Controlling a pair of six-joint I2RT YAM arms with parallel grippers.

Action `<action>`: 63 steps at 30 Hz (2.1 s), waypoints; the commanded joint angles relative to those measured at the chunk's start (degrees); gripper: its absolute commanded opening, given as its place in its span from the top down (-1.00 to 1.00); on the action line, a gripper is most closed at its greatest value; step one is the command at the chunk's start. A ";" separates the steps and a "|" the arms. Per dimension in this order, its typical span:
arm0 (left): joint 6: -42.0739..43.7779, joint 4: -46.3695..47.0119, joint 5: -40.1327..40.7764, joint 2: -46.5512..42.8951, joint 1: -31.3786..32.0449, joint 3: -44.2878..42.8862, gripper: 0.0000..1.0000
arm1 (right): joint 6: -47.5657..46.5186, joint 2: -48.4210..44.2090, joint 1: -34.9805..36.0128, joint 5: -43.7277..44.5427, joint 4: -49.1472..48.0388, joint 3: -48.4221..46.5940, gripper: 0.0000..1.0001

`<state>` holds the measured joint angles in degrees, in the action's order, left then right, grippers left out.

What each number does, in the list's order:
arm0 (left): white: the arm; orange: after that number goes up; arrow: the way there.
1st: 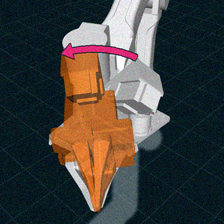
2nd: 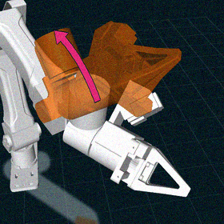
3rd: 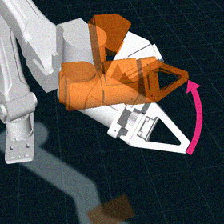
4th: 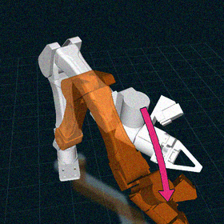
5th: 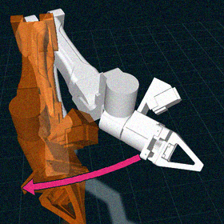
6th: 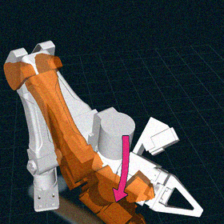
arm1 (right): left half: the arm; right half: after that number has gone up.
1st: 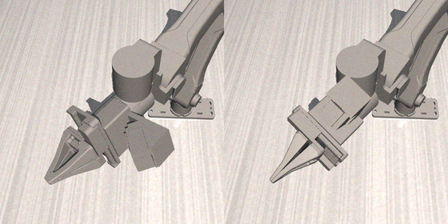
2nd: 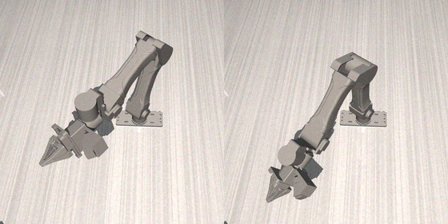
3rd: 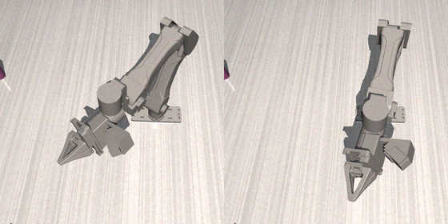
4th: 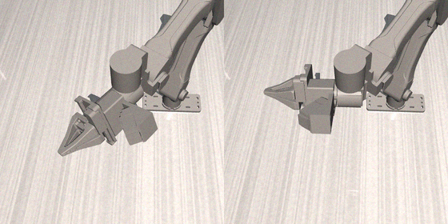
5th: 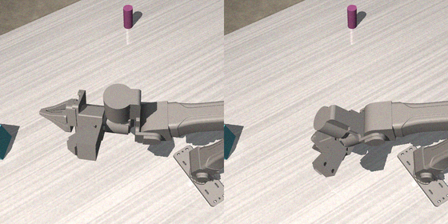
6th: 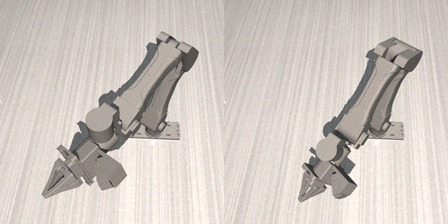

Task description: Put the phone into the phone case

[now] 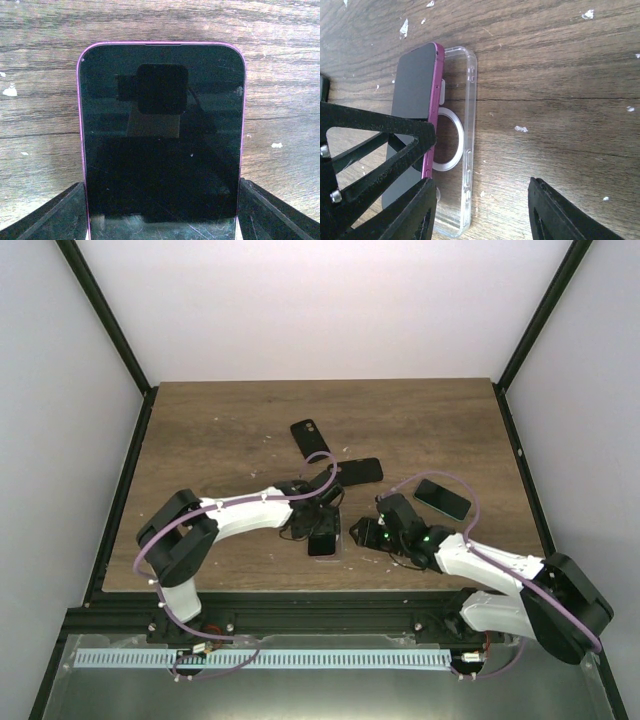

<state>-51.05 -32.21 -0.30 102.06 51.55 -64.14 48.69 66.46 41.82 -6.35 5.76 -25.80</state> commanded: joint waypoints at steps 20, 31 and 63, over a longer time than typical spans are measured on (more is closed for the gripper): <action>-0.94 -2.61 0.33 -0.48 1.53 -2.10 -0.70 | -1.65 -2.23 0.37 0.32 0.14 0.22 -0.05; 0.54 0.41 0.48 -11.92 -1.75 4.38 -0.23 | -2.32 -0.47 0.36 -6.22 -7.27 2.33 0.14; 6.53 16.94 -12.12 -8.46 -3.65 17.37 0.63 | -1.48 17.93 0.46 -11.90 -16.76 0.21 0.76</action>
<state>-44.01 -17.39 -11.73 92.07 46.83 -47.03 47.46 82.83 41.80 -19.33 -11.55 -24.58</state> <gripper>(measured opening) 0.197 0.133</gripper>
